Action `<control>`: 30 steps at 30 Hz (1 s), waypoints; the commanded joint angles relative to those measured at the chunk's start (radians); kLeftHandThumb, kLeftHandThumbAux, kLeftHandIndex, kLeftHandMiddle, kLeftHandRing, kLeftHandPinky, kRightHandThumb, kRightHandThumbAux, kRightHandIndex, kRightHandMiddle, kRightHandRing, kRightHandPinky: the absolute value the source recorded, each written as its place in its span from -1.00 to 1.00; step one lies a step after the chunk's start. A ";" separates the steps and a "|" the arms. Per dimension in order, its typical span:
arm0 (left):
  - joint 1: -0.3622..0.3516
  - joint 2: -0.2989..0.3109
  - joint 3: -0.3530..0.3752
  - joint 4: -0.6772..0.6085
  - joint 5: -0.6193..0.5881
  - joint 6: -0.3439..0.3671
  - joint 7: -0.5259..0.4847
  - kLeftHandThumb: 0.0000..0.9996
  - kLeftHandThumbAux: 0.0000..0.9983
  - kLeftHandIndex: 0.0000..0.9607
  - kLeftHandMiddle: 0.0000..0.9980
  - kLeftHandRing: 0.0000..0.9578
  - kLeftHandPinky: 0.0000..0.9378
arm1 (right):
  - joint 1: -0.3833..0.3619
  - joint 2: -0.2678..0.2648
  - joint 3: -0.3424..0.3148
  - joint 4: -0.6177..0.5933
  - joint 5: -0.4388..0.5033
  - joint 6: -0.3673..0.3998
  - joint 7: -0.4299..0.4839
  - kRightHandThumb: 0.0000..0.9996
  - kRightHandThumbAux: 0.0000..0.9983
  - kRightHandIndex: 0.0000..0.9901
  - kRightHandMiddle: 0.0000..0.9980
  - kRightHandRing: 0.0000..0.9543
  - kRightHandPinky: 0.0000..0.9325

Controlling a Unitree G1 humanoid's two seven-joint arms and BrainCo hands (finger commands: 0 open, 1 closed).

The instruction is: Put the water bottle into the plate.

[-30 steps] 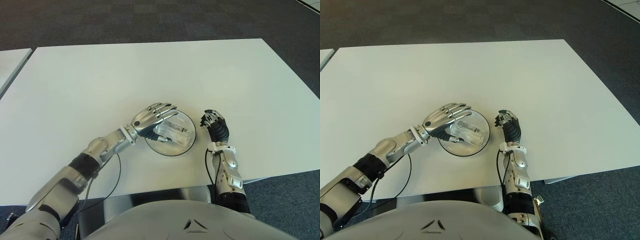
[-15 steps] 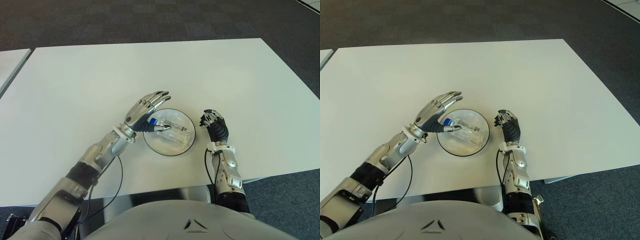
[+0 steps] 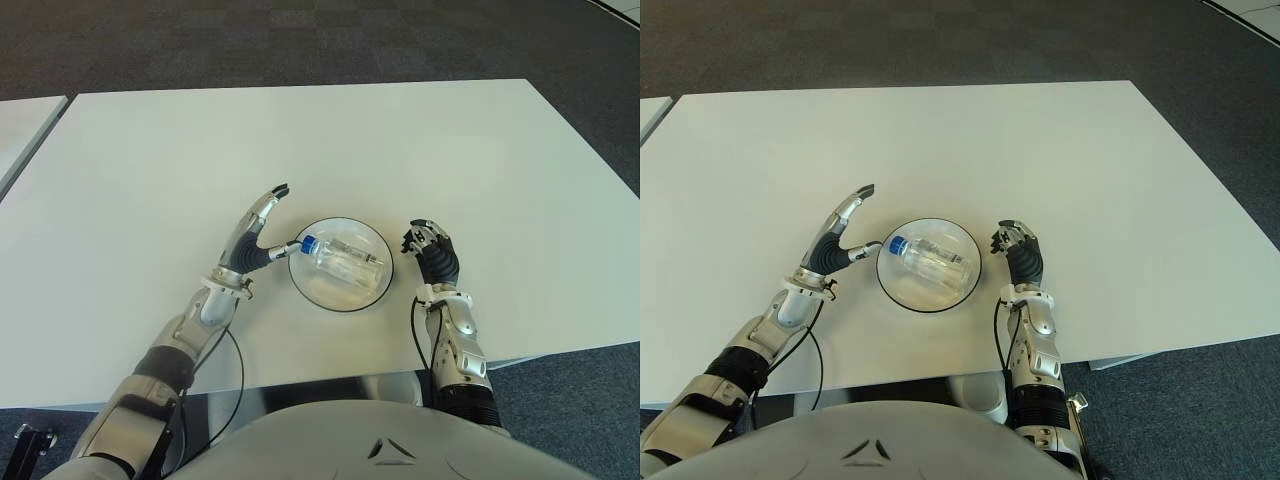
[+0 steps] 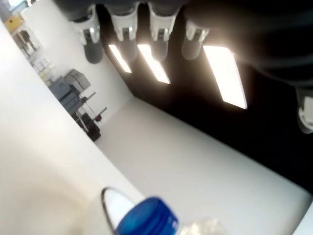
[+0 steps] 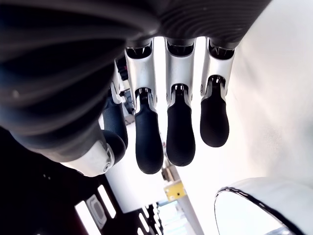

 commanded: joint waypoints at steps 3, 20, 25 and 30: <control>0.119 -0.052 0.061 -0.047 -0.173 -0.030 -0.094 -0.99 -0.40 -1.00 -1.00 -1.00 -1.00 | 0.022 0.027 -0.007 0.020 0.007 0.036 -0.004 0.41 0.46 -0.12 0.27 0.33 0.36; 0.235 -0.200 0.227 -0.070 -0.601 0.107 -0.433 -0.90 -0.02 -0.26 -0.03 0.02 0.18 | 0.018 0.019 -0.014 0.018 0.015 0.040 0.017 0.41 0.46 -0.12 0.28 0.34 0.39; 0.256 -0.257 0.270 -0.111 -0.577 0.147 -0.383 -0.78 0.20 -0.01 0.16 0.21 0.36 | 0.015 0.018 -0.015 0.023 0.013 0.037 0.021 0.41 0.46 -0.12 0.28 0.33 0.39; 0.293 -0.298 0.302 -0.193 -0.583 0.264 -0.341 -0.70 0.51 0.21 0.34 0.39 0.52 | 0.012 0.019 -0.016 0.026 0.013 0.037 0.024 0.41 0.45 -0.12 0.27 0.33 0.39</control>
